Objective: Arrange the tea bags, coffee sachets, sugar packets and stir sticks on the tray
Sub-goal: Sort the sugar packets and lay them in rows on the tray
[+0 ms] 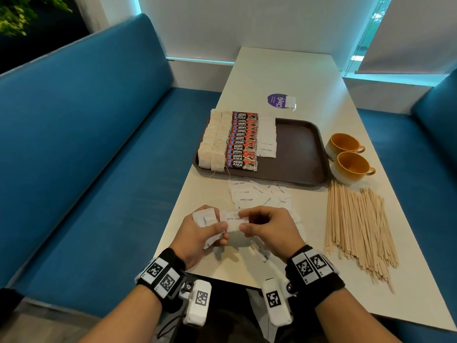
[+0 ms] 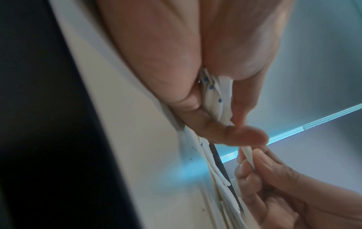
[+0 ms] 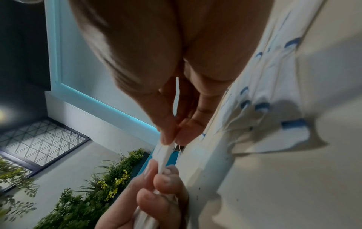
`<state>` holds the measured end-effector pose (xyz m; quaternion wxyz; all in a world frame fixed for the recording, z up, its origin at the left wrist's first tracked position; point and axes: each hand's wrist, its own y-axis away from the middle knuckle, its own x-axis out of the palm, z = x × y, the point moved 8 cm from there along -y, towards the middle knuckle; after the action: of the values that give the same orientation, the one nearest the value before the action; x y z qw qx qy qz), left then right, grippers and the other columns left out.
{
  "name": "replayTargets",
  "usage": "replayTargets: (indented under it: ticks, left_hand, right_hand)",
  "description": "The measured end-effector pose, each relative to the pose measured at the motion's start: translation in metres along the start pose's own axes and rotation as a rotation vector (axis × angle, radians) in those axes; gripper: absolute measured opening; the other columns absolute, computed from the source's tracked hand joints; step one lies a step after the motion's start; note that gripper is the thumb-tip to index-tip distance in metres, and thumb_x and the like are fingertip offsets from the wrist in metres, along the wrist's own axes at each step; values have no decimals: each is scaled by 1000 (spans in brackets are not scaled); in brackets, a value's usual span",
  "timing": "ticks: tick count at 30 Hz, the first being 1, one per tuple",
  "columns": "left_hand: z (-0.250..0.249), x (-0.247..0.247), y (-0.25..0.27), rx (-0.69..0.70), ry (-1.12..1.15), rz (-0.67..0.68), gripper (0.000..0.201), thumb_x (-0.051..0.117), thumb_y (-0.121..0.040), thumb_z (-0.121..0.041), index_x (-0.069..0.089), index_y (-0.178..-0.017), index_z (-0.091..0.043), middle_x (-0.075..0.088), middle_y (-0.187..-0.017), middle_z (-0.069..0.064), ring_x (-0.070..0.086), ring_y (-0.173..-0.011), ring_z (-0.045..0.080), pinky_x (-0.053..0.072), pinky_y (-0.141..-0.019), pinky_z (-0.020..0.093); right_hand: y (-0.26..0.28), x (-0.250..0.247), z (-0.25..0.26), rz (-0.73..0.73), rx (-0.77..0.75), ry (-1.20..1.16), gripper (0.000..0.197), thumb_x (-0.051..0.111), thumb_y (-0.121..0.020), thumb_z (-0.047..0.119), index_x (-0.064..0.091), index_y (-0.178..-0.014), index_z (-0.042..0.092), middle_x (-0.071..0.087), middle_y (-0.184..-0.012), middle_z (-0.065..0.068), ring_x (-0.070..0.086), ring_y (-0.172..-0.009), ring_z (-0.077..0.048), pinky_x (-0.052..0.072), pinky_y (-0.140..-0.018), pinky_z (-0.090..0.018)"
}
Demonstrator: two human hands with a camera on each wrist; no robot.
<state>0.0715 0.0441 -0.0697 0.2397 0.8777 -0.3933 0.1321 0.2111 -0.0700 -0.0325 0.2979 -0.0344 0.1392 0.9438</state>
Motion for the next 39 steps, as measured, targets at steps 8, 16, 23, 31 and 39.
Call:
replayTargets:
  ticks: [8, 16, 23, 31, 39]
  left_hand:
    - [1, -1, -4, -28, 134, 61, 44, 54, -70, 2, 56, -114, 4, 62, -91, 27, 67, -80, 45, 59, -61, 40]
    - [8, -2, -8, -17, 91, 70, 55, 67, -80, 1, 53, -133, 2, 62, -121, 37, 64, -109, 57, 61, -81, 49]
    - [11, -4, -8, -27, 24, 71, 50, 68, -83, -1, 56, -131, 1, 65, -119, 34, 65, -111, 52, 60, -84, 52]
    - [9, -5, -7, -5, -8, 46, 44, 69, -88, 1, 57, -131, 1, 69, -115, 31, 68, -106, 48, 61, -81, 44]
    - [5, -4, -5, 17, -36, 20, 42, 64, -86, 3, 57, -128, 2, 71, -112, 29, 70, -103, 47, 62, -79, 43]
  right_hand:
    - [-31, -28, 19, -60, -58, -12, 19, 79, -79, -9, 78, -96, 1, 71, -76, -11, 68, -68, -21, 62, -71, -28]
    - [-128, -118, 58, -247, -49, -49, 20, 80, -80, -6, 78, -94, 7, 75, -96, -11, 76, -87, -25, 63, -76, -29]
    - [-195, -127, 42, -179, 118, 101, 18, 82, -80, -2, 78, -93, 9, 77, -101, -12, 75, -88, -23, 63, -74, -27]
    - [-220, -125, 23, -185, 227, 351, 15, 87, -77, 7, 81, -90, 11, 77, -90, -8, 71, -78, -17, 60, -64, -22]
    - [-221, -127, 33, -206, 187, 455, 12, 87, -79, 22, 79, -86, 17, 76, -84, -5, 62, -64, -13, 60, -68, -26]
